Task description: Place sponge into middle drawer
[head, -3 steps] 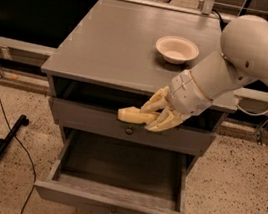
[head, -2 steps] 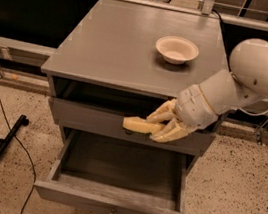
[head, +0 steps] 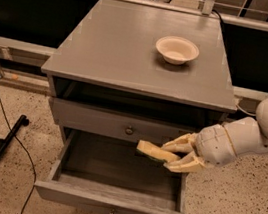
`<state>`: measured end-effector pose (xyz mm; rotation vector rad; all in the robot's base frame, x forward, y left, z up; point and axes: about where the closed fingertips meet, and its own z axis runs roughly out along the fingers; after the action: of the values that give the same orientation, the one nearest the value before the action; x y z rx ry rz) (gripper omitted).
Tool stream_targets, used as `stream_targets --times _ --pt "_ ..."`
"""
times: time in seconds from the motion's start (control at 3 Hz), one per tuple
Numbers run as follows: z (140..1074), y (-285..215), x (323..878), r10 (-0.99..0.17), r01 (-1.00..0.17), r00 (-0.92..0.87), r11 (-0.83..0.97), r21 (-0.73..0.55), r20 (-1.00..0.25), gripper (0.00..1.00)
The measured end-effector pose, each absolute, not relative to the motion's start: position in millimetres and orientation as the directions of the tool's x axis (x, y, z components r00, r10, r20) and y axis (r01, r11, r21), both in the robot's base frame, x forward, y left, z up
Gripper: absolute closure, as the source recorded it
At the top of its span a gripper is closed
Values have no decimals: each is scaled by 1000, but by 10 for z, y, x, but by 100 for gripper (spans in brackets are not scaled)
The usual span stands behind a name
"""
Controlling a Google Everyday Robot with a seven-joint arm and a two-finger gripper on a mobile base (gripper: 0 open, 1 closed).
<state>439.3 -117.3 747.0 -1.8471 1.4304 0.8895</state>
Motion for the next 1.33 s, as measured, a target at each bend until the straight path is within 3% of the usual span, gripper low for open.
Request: stream_targets --times 1.33 --pt "6149 -887 3816 -356 -998 -44 -33 59 -933 100"
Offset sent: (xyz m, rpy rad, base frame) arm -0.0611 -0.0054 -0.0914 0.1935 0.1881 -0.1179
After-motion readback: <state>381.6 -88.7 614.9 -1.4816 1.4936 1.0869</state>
